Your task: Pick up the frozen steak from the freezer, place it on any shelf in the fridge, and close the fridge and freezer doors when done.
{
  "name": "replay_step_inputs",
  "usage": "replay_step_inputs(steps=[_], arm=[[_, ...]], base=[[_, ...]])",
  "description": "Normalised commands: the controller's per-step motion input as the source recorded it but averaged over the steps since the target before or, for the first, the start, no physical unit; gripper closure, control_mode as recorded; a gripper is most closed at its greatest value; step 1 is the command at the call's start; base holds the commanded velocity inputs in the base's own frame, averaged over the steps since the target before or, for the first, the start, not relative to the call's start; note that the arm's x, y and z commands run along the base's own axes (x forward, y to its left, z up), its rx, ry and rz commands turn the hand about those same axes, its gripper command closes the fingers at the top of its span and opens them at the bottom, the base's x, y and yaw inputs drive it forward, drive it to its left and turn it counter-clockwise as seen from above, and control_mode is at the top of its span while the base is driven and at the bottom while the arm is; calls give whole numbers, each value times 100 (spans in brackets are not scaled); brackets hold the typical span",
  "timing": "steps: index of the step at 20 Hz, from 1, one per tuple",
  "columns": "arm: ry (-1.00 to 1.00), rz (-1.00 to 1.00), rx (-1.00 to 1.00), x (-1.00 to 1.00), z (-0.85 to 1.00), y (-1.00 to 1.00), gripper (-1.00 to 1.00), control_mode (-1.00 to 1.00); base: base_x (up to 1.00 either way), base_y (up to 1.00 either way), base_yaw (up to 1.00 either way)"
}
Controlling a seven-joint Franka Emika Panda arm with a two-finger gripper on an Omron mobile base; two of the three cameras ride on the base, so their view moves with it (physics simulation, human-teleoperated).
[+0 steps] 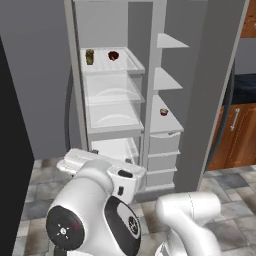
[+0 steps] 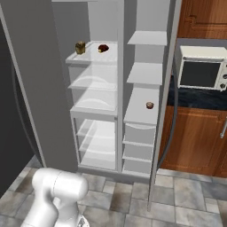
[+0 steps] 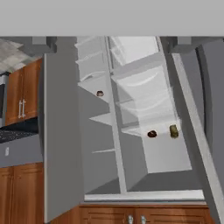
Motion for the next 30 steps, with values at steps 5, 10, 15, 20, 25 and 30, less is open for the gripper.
replay_step_inputs(steps=[5,10,15,20,25,30], arm=[[0,-36,0,74,-40,81,-100,-100],[0,-30,0,69,-40,36,-100,-100],[0,-19,-1,80,-52,0,-100,-100],[0,-14,0,68,-18,14,-100,-100],[0,-9,-5,46,-22,39,-100,-100],[0,-5,-3,63,-21,29,-100,-100]], base=[[0,0,0],[0,0,0],[0,0,0],[0,0,0],[0,0,0],[0,0,0]])
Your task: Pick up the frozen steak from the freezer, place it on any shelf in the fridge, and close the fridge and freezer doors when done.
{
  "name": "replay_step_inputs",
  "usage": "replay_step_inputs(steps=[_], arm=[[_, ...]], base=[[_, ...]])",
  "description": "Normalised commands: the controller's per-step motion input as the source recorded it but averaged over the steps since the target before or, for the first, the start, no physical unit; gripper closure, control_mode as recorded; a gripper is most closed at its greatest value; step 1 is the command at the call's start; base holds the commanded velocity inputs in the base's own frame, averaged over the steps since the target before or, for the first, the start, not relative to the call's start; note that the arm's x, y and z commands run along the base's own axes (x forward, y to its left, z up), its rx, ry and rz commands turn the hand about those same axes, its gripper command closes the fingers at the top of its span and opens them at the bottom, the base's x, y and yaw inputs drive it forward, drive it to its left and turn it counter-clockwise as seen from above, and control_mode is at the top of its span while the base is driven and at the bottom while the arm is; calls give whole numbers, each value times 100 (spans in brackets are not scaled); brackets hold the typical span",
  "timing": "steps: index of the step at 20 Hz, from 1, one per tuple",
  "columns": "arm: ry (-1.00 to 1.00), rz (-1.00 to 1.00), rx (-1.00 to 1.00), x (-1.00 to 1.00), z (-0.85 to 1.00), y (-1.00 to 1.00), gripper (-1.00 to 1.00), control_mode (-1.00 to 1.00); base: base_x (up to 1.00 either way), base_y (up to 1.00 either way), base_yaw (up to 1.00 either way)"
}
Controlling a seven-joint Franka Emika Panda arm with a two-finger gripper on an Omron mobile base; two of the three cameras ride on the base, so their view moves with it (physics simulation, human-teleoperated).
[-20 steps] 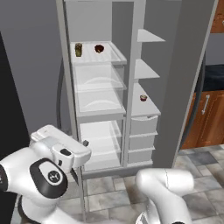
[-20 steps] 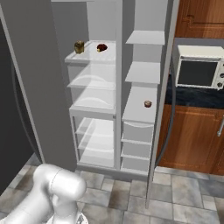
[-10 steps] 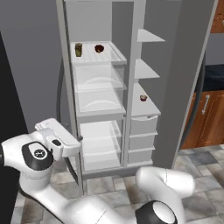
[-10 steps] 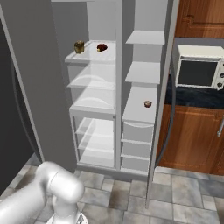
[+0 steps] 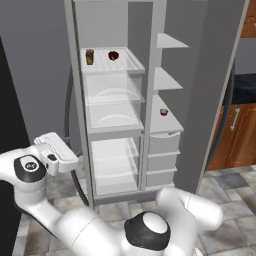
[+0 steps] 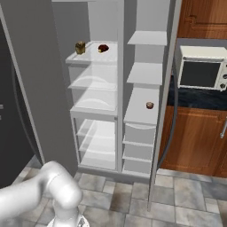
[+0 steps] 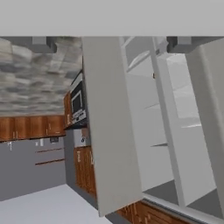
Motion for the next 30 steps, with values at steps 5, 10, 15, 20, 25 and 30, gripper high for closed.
replay_step_inputs(steps=[5,10,15,20,25,30], arm=[[3,0,-3,66,-29,9,-100,-100],[0,1,-4,66,-19,14,-100,-100],[1,11,-1,37,-8,-2,-100,-100],[0,21,0,15,-1,-6,-100,-100],[5,18,0,32,0,0,-100,-100],[7,9,0,10,0,-10,-100,-100]], base=[[0,0,0],[0,0,0],[0,0,0],[0,0,0],[0,0,0],[0,0,0]])
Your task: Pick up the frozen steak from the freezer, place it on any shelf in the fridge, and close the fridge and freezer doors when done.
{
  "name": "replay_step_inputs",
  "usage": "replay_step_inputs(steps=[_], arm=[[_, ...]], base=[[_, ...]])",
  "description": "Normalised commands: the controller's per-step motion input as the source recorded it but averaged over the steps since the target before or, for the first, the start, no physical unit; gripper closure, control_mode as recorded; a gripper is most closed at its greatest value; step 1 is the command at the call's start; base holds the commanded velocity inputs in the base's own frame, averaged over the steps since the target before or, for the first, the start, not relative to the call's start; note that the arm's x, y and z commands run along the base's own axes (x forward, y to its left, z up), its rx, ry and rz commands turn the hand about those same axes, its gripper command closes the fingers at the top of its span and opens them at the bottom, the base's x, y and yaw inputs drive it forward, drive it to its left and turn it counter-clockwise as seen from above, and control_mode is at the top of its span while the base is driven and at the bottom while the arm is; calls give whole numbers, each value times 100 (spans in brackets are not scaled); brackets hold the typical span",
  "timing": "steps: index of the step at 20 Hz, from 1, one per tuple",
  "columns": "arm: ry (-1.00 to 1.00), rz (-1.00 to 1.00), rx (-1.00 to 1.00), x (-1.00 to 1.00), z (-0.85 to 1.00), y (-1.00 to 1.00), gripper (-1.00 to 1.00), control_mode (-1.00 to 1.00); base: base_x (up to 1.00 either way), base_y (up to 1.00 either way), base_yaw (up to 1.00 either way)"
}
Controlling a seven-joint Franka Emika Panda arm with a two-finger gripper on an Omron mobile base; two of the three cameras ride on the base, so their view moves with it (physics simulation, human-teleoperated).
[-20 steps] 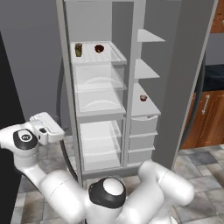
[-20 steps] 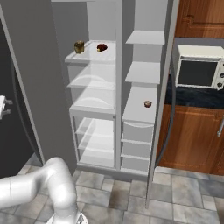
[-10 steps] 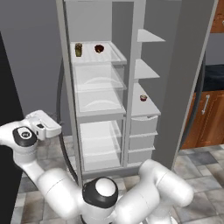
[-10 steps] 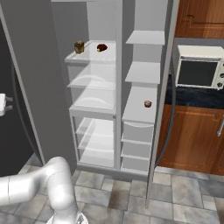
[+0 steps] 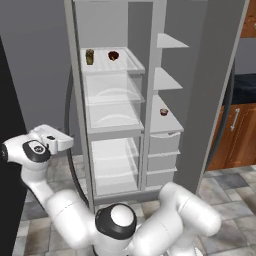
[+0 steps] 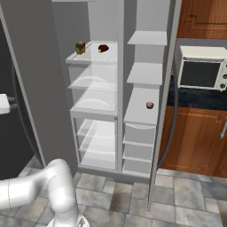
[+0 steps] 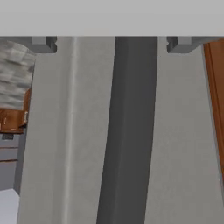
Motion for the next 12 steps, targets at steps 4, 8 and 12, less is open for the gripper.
replay_step_inputs(steps=[4,8,12], arm=[[2,0,0,10,0,-29,-100,-100],[0,0,0,28,0,-43,-100,-100],[0,0,0,53,0,-40,-100,-100]], base=[[0,0,0],[0,0,0],[0,0,0]])
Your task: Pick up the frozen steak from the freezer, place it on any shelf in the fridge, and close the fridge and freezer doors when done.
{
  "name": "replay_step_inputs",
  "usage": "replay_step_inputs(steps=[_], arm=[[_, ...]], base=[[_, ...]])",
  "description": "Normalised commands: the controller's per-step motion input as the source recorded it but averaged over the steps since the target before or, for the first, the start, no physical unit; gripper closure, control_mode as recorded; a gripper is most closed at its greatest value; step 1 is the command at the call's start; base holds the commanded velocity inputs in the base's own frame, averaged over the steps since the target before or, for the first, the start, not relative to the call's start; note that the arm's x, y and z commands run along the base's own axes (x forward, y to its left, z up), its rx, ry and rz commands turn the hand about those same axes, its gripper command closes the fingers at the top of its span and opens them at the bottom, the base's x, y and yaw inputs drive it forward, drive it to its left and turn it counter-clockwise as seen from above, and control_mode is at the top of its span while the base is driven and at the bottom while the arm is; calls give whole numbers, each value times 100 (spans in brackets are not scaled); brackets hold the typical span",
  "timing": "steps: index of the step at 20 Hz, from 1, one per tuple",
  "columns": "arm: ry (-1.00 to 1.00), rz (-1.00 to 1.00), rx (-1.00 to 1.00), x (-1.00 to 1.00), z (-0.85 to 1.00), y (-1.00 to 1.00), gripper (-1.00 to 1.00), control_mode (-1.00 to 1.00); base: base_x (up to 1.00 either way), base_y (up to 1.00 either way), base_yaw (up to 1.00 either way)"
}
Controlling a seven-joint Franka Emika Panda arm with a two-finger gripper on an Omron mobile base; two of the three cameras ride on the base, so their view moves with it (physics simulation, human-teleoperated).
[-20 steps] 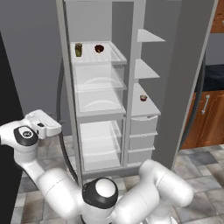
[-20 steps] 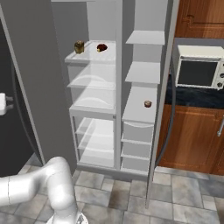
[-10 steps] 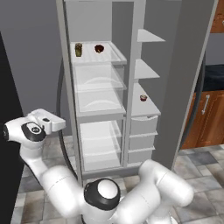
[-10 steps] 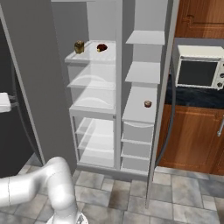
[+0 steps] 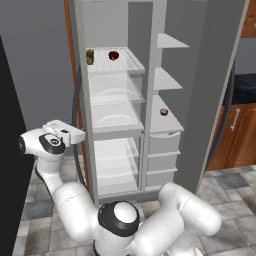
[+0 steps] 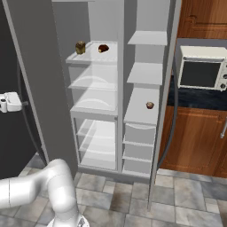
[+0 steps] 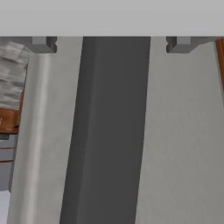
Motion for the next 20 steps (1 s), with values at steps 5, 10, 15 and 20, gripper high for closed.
replay_step_inputs(steps=[5,10,15,20], arm=[[0,0,0,64,0,-39,-100,-100],[0,5,1,59,0,-68,-100,-100],[0,2,5,56,5,-74,-100,-100],[3,0,13,59,14,-71,-100,-100]], base=[[0,0,0],[0,0,0],[0,0,0],[0,0,0]])
